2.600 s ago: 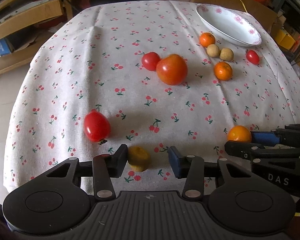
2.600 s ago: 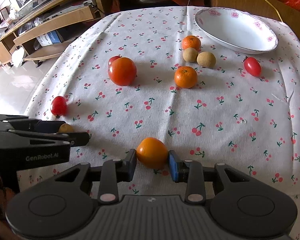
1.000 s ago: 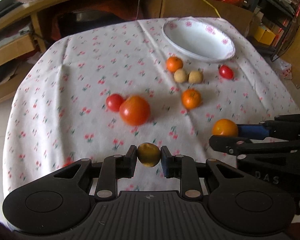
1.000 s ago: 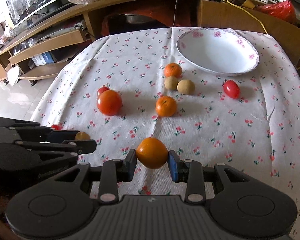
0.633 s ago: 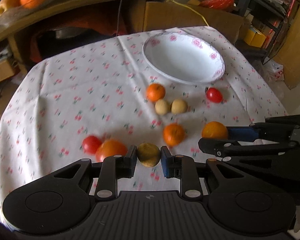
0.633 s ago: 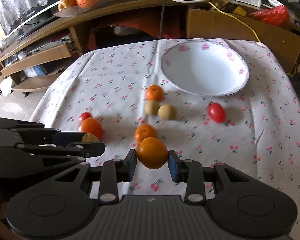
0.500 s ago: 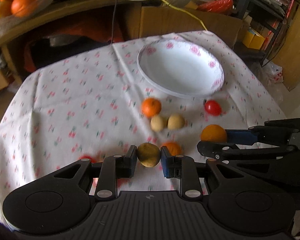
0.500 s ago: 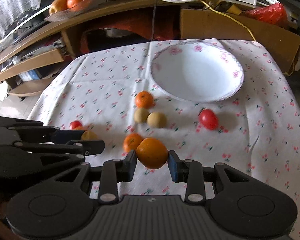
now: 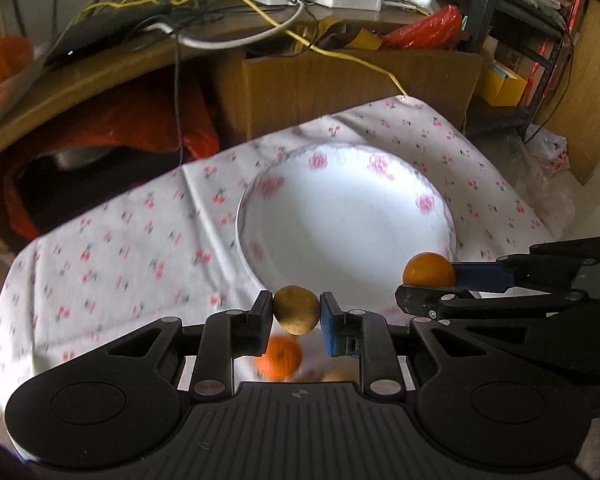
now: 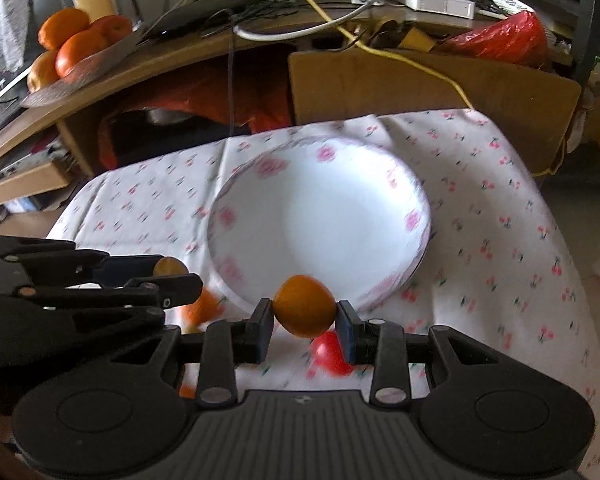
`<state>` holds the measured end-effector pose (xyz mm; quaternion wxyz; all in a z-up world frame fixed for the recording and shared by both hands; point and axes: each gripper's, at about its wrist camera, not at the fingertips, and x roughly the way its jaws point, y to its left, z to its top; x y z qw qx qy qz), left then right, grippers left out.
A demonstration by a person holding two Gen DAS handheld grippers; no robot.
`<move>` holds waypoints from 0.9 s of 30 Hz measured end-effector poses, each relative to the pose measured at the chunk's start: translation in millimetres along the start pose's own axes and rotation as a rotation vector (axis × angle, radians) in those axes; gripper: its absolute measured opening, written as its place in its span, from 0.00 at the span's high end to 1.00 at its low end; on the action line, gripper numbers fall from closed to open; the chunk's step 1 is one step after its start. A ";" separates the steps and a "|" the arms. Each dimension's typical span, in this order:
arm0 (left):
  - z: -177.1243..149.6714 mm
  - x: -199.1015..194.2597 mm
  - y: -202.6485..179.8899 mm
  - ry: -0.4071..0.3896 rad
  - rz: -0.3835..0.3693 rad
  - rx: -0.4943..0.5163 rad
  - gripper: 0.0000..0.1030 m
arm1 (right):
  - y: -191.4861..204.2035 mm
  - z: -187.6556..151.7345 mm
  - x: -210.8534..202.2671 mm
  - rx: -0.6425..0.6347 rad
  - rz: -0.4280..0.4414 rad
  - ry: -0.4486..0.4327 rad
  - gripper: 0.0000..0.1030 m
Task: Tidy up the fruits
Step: 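Carry the tangerine in the right tool while the left tool carries the tan fruit to the bowl, then open the left tool over the bowl while the right tool releases the tangerine inside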
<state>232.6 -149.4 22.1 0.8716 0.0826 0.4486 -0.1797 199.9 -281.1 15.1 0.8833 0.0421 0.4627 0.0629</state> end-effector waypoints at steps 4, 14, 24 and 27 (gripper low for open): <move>11.4 17.8 -2.9 0.005 0.004 0.018 0.70 | -14.4 12.0 13.5 0.021 0.010 0.001 0.72; 14.9 45.5 -1.1 0.032 0.006 0.020 0.70 | -26.7 22.7 44.8 0.006 0.007 0.019 0.71; 16.9 50.3 -0.1 0.035 0.013 0.012 0.70 | -26.5 25.0 51.8 -0.020 0.014 0.020 0.71; 16.9 50.6 0.1 0.036 0.013 0.008 0.68 | -26.1 24.9 51.4 -0.022 0.007 0.019 0.71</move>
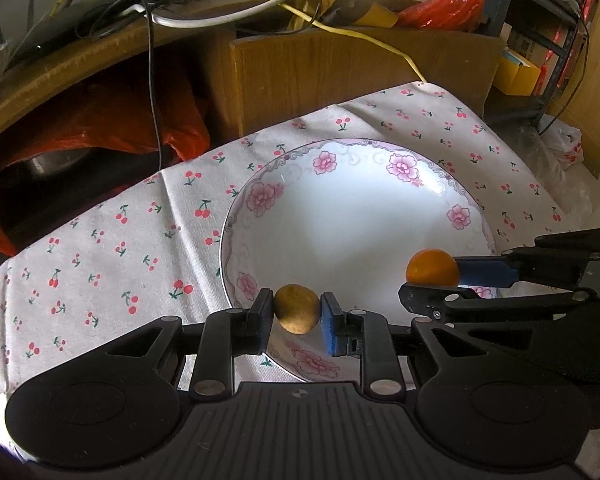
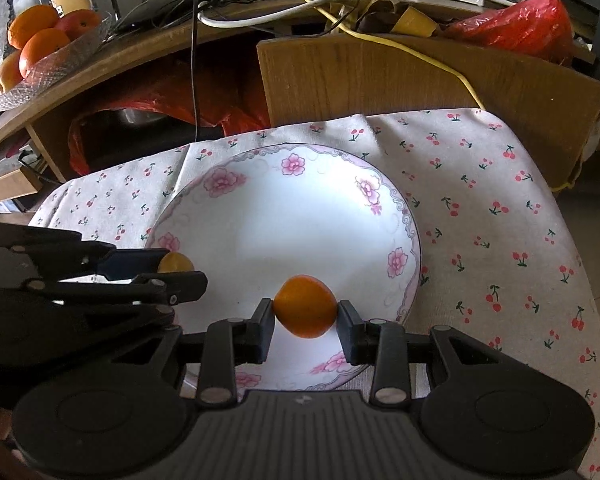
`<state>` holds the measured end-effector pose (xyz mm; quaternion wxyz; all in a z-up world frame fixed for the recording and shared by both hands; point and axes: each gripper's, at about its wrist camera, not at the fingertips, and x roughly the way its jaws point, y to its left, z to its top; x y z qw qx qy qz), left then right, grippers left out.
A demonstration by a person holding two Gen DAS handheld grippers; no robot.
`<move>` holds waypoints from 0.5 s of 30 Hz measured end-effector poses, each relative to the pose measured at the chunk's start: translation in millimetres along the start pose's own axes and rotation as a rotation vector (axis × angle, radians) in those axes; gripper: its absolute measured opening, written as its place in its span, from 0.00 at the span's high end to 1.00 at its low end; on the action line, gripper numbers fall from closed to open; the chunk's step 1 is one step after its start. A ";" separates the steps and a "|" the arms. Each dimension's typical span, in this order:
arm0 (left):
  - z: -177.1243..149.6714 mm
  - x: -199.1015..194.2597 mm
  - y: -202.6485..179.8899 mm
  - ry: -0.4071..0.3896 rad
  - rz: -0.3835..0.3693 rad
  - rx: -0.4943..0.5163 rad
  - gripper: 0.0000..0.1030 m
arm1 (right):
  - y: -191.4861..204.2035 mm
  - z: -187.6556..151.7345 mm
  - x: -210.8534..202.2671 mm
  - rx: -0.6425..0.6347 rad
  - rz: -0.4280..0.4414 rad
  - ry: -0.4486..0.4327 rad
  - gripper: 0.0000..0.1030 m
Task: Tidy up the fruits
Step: 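Open the left tool over the bowl while the right tool releases the tangerine inside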
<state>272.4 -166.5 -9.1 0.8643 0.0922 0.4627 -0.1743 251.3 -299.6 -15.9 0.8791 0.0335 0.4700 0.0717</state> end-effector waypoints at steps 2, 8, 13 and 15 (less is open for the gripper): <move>0.4 0.0 0.8 0.001 -0.002 -0.002 0.68 | 0.0 0.3 -0.3 0.000 -0.002 0.002 0.71; 2.4 -1.8 3.3 0.001 -0.006 -0.015 0.65 | -0.7 1.3 -1.9 0.008 -0.001 -0.001 0.71; 2.8 -5.6 3.0 -0.008 0.006 -0.009 0.61 | -0.6 1.5 -4.5 0.009 -0.005 -0.012 0.70; 3.6 -7.6 3.7 -0.014 0.013 -0.009 0.58 | -0.5 1.3 -5.5 0.011 -0.004 -0.015 0.70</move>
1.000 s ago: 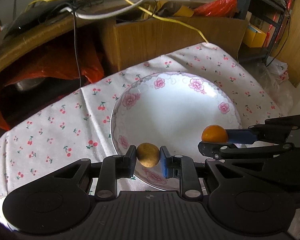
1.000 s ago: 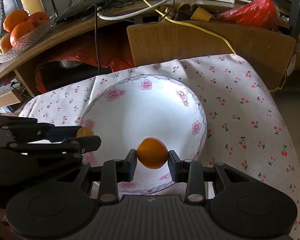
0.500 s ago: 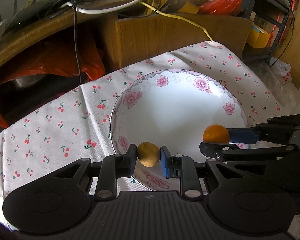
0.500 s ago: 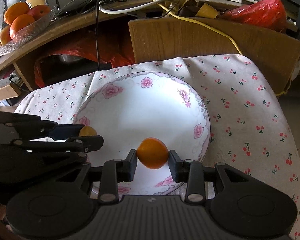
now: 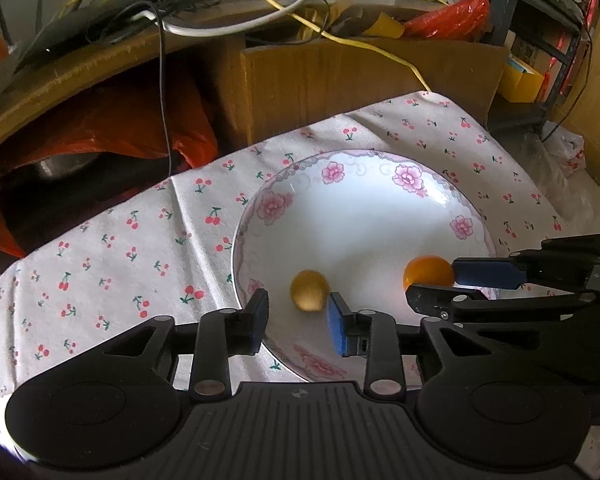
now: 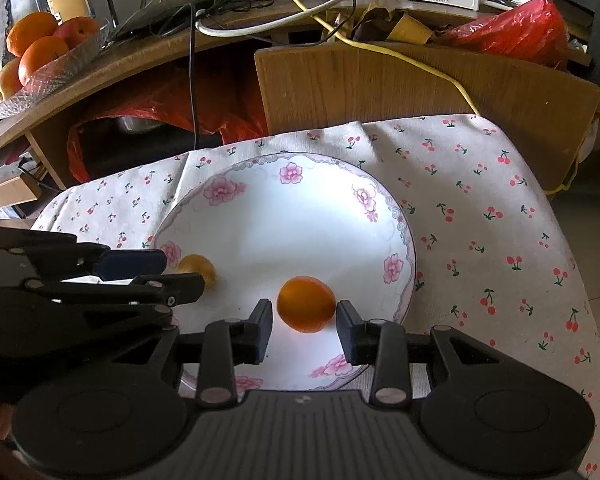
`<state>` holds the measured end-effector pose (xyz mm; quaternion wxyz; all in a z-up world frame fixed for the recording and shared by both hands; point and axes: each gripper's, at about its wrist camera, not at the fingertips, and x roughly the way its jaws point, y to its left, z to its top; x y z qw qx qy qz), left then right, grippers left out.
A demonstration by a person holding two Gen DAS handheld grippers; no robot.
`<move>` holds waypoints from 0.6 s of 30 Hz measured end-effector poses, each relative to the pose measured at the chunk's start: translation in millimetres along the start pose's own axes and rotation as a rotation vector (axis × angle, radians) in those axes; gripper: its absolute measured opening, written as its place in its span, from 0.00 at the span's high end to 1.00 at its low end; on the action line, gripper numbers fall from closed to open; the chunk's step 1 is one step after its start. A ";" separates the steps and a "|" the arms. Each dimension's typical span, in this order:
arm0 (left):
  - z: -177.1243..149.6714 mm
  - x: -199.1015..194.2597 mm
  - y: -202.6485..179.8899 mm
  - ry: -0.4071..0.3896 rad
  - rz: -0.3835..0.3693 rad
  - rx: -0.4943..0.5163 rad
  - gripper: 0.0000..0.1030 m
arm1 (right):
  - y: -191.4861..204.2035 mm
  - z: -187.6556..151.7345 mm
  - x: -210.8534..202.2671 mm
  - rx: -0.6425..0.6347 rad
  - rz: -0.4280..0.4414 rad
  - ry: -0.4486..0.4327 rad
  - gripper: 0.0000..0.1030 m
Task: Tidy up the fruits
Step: 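Open the left tool over the bowl while the right tool releases the tangerine inside, then withdraw both tools from the bowl back over the remaining fruit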
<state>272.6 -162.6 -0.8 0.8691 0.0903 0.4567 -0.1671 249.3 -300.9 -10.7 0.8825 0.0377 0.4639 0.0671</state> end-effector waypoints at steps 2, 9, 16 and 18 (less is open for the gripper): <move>0.3 -2.6 1.3 -0.008 0.023 0.001 0.48 | 0.5 0.3 -1.7 0.000 -0.001 -0.005 0.70; 0.1 -8.9 8.4 -0.016 0.040 -0.010 0.39 | 3.5 1.1 -9.3 -0.005 -0.013 -0.025 0.69; -1.4 -18.9 14.3 -0.026 0.046 -0.022 0.34 | 8.1 0.7 -16.7 -0.014 -0.012 -0.044 0.69; -3.1 -22.2 15.9 -0.027 0.049 -0.025 0.34 | 9.7 0.2 -19.2 -0.019 -0.010 -0.049 0.68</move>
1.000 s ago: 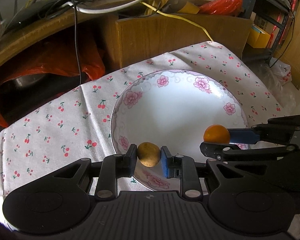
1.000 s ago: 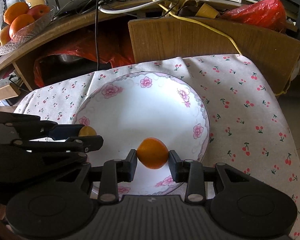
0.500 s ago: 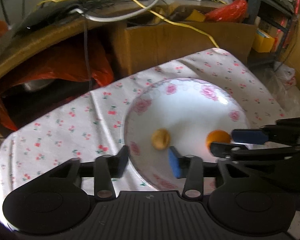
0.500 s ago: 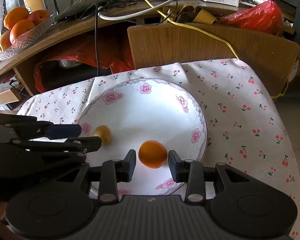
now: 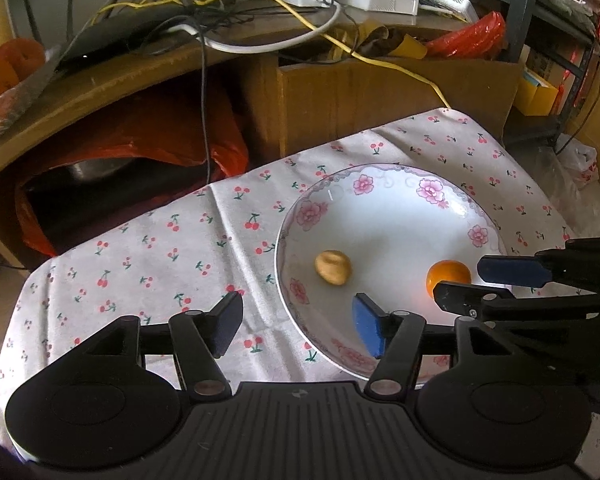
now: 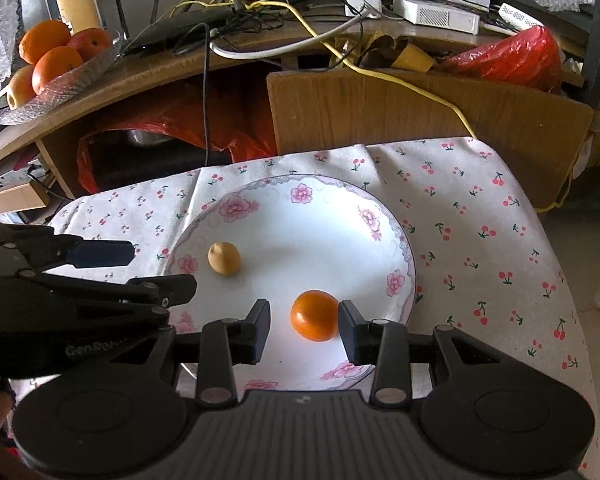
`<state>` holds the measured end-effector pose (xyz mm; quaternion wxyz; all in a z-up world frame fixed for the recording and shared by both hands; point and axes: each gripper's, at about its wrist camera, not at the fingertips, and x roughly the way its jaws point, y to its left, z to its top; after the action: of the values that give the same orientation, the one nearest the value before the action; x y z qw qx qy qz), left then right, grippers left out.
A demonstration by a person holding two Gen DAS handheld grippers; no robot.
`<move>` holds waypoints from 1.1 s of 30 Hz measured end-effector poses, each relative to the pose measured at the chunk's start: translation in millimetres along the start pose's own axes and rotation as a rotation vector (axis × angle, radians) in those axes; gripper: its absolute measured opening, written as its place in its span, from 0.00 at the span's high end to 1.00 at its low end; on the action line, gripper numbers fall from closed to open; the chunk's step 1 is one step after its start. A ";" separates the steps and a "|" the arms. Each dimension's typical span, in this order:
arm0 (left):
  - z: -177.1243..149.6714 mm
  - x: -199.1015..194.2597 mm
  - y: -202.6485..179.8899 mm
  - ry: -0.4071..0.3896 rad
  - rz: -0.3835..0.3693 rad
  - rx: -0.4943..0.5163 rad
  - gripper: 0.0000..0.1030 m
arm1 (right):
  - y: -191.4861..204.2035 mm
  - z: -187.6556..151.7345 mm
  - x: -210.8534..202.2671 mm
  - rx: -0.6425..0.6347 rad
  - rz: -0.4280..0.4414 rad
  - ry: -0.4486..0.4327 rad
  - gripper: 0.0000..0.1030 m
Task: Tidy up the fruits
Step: 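Withdraw both tools from the bowl back over the remaining fruit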
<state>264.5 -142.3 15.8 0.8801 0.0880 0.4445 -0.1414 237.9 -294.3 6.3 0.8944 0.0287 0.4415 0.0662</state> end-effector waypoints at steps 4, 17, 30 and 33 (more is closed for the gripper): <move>-2.5 -8.7 4.0 -0.008 0.004 -0.008 0.33 | 5.7 -1.1 -4.5 -0.006 0.005 -0.008 0.68; -17.7 -35.9 16.9 -0.028 0.009 -0.027 0.28 | 28.0 -8.1 -28.4 -0.029 0.036 -0.039 0.68; -43.8 -53.5 31.9 -0.010 0.009 -0.065 0.27 | 51.5 -23.7 -39.8 -0.048 0.075 -0.025 0.68; -52.7 -56.5 36.2 0.001 0.011 -0.074 0.27 | 57.6 -29.2 -41.2 -0.059 0.088 -0.013 0.68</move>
<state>204.4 -83.7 31.4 0.8834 0.0580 0.4493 -0.1200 184.6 -243.4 27.2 0.8939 0.0223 0.4317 0.1185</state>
